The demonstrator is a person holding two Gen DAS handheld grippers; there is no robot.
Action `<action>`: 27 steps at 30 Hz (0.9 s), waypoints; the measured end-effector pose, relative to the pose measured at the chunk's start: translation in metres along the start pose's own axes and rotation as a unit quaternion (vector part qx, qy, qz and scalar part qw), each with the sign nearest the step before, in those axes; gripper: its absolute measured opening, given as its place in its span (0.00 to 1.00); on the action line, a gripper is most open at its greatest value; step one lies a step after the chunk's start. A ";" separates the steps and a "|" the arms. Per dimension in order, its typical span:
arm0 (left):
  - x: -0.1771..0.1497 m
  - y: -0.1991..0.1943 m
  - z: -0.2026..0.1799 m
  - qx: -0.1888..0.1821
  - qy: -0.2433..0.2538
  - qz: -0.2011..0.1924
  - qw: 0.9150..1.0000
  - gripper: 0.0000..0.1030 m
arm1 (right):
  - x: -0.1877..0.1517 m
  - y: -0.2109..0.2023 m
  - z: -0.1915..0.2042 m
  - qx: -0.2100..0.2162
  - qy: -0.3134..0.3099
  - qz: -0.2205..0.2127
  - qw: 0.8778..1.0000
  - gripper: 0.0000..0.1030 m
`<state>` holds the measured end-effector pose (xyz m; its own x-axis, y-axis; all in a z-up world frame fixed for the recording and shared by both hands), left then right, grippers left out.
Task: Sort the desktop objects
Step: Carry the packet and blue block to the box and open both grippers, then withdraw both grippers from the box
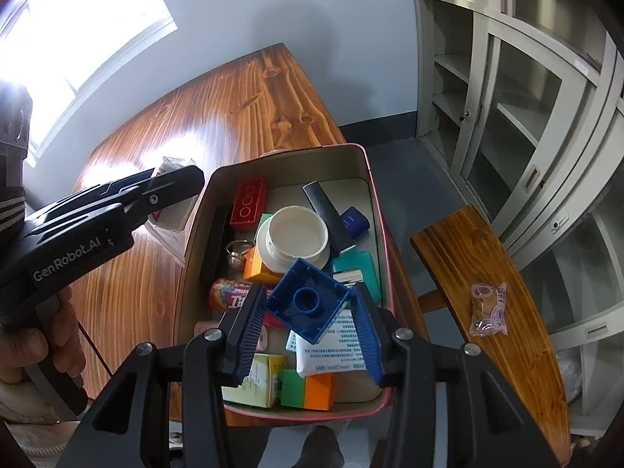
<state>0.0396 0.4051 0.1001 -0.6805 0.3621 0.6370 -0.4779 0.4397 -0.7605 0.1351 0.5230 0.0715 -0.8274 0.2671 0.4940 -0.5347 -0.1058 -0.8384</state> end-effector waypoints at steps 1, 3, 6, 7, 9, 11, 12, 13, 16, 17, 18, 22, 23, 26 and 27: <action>-0.001 0.000 -0.001 0.002 -0.001 0.002 1.000 0.39 | 0.000 0.000 -0.001 0.002 -0.001 0.001 1.000 0.48; -0.003 0.000 -0.003 0.008 -0.002 0.007 1.000 0.40 | -0.002 0.002 -0.002 0.004 -0.001 0.006 1.000 0.53; -0.007 0.002 -0.005 0.015 -0.003 0.019 1.000 0.50 | -0.005 0.002 -0.004 0.003 0.000 0.007 1.000 0.74; -0.008 0.002 -0.006 0.017 -0.005 0.020 1.000 0.55 | -0.005 0.001 -0.004 0.004 -0.001 0.006 1.000 0.76; -0.009 -0.001 -0.006 0.027 -0.008 0.014 0.999 0.64 | -0.007 0.000 -0.005 0.003 -0.002 0.005 1.000 0.77; -0.010 -0.004 -0.006 0.041 -0.007 0.013 0.999 0.68 | -0.008 -0.001 -0.006 0.003 0.000 0.004 1.000 0.78; -0.009 -0.006 -0.006 0.054 -0.006 0.010 0.998 0.68 | -0.009 -0.002 -0.007 0.003 0.002 0.003 1.000 0.78; -0.009 -0.008 -0.005 0.060 -0.005 0.008 0.998 0.68 | -0.009 -0.003 -0.008 0.002 0.003 0.003 1.000 0.78; -0.008 -0.014 -0.005 0.081 -0.002 0.001 0.997 0.69 | -0.011 -0.006 -0.009 0.001 0.007 0.000 1.000 0.79; -0.007 -0.016 -0.006 0.088 0.001 0.000 0.996 0.69 | -0.011 -0.007 -0.010 -0.001 0.007 -0.001 1.000 0.79; -0.006 -0.019 -0.007 0.098 0.005 -0.002 0.995 0.69 | -0.012 -0.009 -0.010 -0.005 0.006 -0.004 1.000 0.80; -0.003 -0.028 -0.011 0.151 0.022 0.004 0.988 0.69 | -0.013 -0.018 -0.011 -0.033 -0.003 -0.016 0.999 0.84; -0.003 -0.030 -0.012 0.159 0.022 0.006 0.987 0.69 | -0.014 -0.020 -0.011 -0.039 -0.005 -0.019 0.999 0.85; -0.005 -0.035 -0.011 0.151 0.008 0.013 0.988 0.69 | -0.016 -0.024 -0.013 -0.040 -0.008 -0.023 0.999 0.87; -0.006 -0.036 -0.011 0.136 -0.002 0.018 0.991 0.69 | -0.017 -0.025 -0.013 -0.040 -0.007 -0.022 0.999 0.88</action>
<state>0.0670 0.3959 0.1247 -0.7013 0.3708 0.6088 -0.5849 0.1888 -0.7888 0.1648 0.5336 0.0806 -0.8059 0.2568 0.5335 -0.5559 -0.0180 -0.8310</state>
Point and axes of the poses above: each gripper's, at about its wrist camera, not at the fingertips, and y roughly the way its jaws point, z to its left, x to its top, the point moved 3 cm from there along y, roughly the way its jaws point, and after that the axes turned 1 degree about x, right-handed, at the moved point
